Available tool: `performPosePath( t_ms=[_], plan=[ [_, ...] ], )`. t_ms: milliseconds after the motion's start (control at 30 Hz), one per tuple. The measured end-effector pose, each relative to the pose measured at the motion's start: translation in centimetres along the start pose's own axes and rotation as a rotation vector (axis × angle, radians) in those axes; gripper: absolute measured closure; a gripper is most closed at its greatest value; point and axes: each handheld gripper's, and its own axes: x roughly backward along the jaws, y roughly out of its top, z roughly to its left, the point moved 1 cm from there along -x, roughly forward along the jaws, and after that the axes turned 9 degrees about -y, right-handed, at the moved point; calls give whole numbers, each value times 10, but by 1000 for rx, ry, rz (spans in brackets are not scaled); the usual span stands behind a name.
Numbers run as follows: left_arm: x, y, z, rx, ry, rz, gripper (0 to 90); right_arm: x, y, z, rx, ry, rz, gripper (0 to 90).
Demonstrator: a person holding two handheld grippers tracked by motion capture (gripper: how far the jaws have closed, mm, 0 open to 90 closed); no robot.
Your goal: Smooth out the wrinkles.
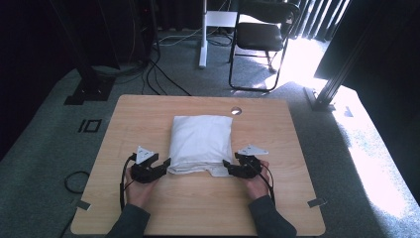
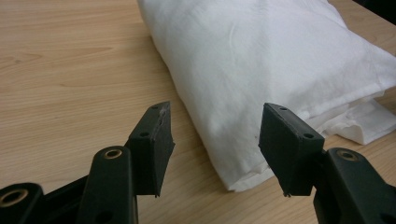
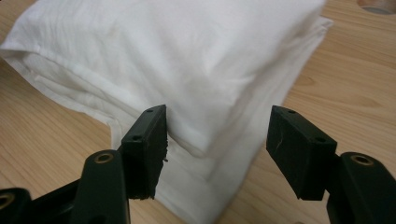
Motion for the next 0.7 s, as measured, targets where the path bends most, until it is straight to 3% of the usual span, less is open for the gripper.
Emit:
performPosePath(
  t_ms=[433,700],
  plan=[
    [15,-2,0,7,6,-42,447,33,-23,-32,-60,-68,-17,357],
    [23,-4,6,21,23,-58,447,58,-36,-60,-160,-106,-52,347]
  ],
)
